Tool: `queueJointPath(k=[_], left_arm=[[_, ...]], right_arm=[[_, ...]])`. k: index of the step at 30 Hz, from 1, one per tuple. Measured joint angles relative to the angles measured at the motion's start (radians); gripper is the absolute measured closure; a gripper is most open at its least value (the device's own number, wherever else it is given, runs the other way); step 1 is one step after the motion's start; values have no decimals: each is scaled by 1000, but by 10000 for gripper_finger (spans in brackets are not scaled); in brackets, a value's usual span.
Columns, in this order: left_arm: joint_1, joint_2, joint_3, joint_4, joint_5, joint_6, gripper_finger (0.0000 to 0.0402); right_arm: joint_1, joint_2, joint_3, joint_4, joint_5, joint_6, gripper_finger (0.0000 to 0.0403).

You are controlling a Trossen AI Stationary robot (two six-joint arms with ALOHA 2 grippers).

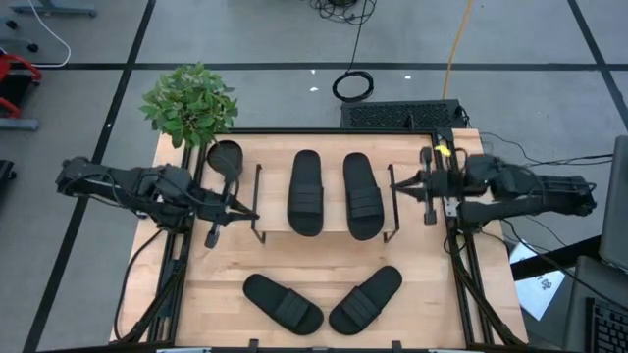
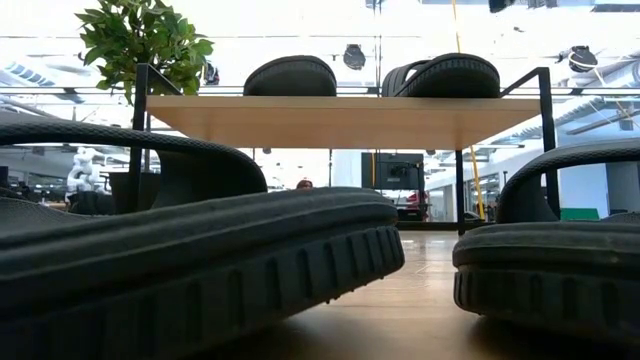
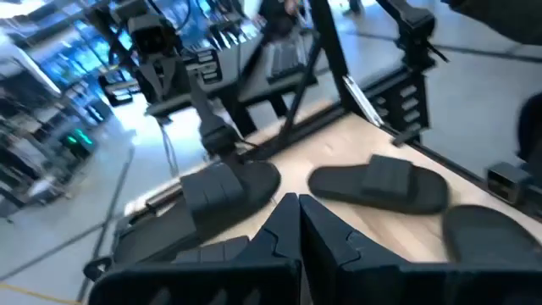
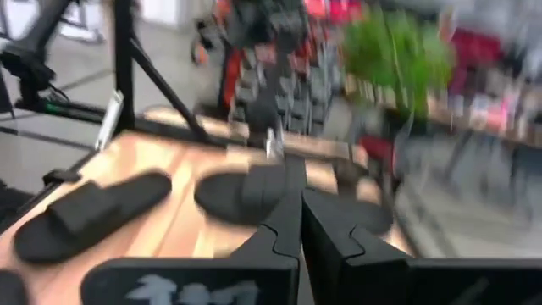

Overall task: Pick and place slides into the shelf
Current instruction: Adjust the right black slide on the shelf

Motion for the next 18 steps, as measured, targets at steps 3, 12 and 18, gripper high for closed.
queueJointPath(k=[3,12,18], left_arm=[[19,-38,-97,66,-4,-2,401],[79,-48,-190,86,-23,-23,400],[93,-49,-190,90,-28,-48,394]], right_arm=[[-39,9,70,-202,3,114,403],[-57,148,76,-345,20,293,403],[-70,247,76,-422,33,355,403]])
